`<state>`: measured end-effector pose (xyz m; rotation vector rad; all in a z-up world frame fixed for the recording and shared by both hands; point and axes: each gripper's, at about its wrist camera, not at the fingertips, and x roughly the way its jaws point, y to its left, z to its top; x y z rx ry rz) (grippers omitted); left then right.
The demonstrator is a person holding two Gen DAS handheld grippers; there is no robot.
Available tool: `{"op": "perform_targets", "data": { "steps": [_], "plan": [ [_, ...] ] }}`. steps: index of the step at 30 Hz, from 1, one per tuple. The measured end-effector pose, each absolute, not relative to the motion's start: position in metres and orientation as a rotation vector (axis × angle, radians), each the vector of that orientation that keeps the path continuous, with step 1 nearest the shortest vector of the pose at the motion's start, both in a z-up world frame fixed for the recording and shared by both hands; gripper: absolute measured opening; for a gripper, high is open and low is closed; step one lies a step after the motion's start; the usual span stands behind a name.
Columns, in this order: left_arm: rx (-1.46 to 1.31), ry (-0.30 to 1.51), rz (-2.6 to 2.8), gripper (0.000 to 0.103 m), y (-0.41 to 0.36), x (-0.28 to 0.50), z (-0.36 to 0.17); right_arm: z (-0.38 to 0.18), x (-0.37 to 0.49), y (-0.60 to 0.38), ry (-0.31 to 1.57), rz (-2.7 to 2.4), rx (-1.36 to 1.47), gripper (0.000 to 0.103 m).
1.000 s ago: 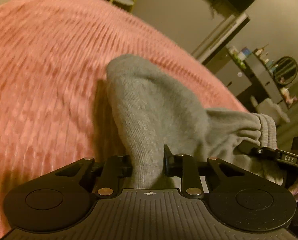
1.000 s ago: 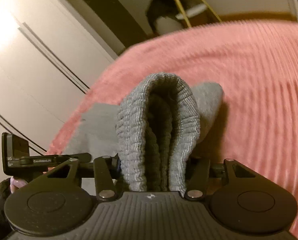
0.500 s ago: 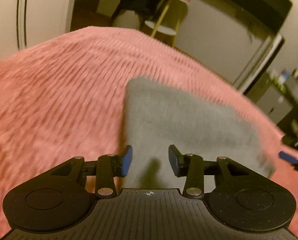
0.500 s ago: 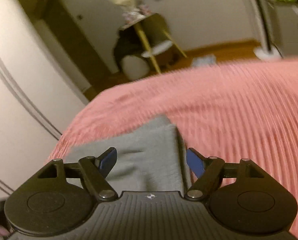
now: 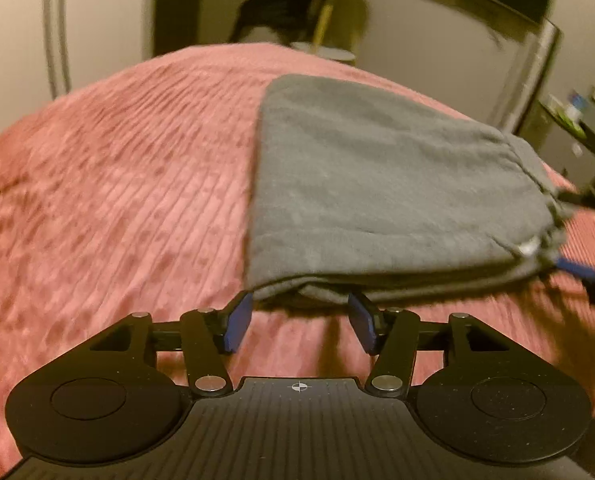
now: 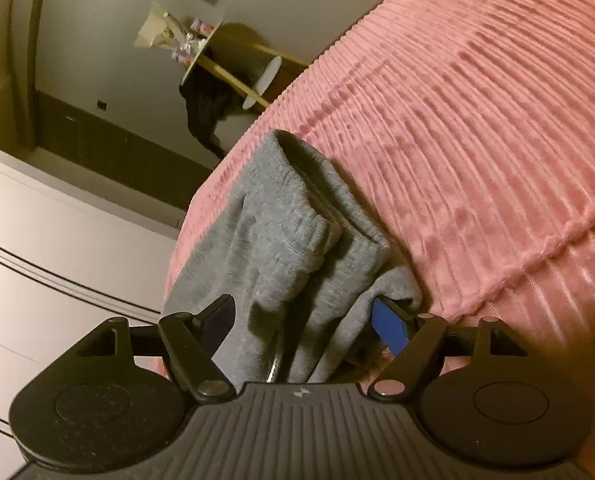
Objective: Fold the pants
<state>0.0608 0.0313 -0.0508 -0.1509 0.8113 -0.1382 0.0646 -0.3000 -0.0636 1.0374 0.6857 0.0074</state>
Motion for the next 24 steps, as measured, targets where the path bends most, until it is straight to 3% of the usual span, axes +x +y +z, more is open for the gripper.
{"op": "perform_targets", "data": {
  "steps": [3, 6, 10, 14, 16, 18, 20, 24],
  "plan": [
    [-0.162, 0.855, -0.109, 0.06, 0.035, 0.069, -0.062, -0.066, 0.062, -0.296, 0.683, 0.029, 1.044, 0.055],
    [-0.275, 0.858, -0.103, 0.056, 0.048, 0.072, -0.066, -0.071, 0.064, -0.297, 0.678, 0.02, 1.005, 0.047],
    [-0.346, 0.86, -0.109, 0.056, 0.056, 0.067, -0.065, -0.073, 0.066, -0.297, 0.678, 0.015, 1.018, 0.048],
    [-0.332, 0.851, -0.097, 0.059, 0.054, 0.061, -0.061, -0.075, 0.069, -0.299, 0.66, 0.017, 1.078, 0.064],
    [-0.34, 0.851, -0.09, 0.06, 0.055, 0.061, -0.062, -0.083, 0.075, -0.301, 0.661, 0.011, 1.114, 0.065],
    [-0.343, 0.846, -0.086, 0.06, 0.055, 0.058, -0.061, -0.088, 0.081, -0.302, 0.665, 0.0, 1.106, 0.061],
    [-0.343, 0.83, -0.078, 0.059, 0.055, 0.056, -0.058, -0.085, 0.085, -0.298, 0.673, -0.021, 1.024, 0.043],
    [-0.388, 0.714, -0.107, 0.058, 0.06, 0.04, -0.042, -0.069, 0.077, -0.285, 0.665, -0.055, 0.876, 0.038]
  ]
}}
